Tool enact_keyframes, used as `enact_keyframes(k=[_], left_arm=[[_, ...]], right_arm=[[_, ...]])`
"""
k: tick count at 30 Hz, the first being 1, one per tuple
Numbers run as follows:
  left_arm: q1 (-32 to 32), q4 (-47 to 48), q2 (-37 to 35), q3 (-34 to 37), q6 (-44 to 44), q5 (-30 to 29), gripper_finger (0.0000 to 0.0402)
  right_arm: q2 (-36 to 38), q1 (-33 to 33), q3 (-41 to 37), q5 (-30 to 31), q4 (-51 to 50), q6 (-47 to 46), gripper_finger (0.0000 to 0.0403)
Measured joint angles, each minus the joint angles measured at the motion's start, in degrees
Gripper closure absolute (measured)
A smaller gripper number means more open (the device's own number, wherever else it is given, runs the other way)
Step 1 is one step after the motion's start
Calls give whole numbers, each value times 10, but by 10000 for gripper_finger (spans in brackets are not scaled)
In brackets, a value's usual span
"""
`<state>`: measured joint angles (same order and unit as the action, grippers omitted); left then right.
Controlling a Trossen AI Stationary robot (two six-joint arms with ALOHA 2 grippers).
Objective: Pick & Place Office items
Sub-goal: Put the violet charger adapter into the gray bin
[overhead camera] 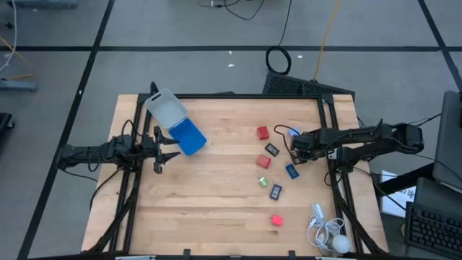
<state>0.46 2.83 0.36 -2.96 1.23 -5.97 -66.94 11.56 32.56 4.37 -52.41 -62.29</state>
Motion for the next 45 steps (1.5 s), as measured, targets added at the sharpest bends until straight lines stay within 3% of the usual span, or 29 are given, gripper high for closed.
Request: enact_keyframes(k=[16, 30, 34, 38, 43, 45], left_arm=[[0, 0, 0, 0, 0, 0, 188], [0, 0, 0, 0, 0, 0, 188], [0, 0, 0, 0, 0, 0, 188], [0, 0, 0, 0, 0, 0, 188], [0, 0, 0, 0, 0, 0, 188], [0, 0, 0, 0, 0, 0, 188]], right_arm=[[0, -5, 0, 3, 25, 17, 262], [31, -5, 0, 18, 108, 134, 271], [62, -5, 0, 19, 187, 183, 271], [81, -5, 0, 33, 329, 272, 272], [73, -5, 0, 26, 566, 455, 272], [64, -4, 1, -10, 652, 538, 272]])
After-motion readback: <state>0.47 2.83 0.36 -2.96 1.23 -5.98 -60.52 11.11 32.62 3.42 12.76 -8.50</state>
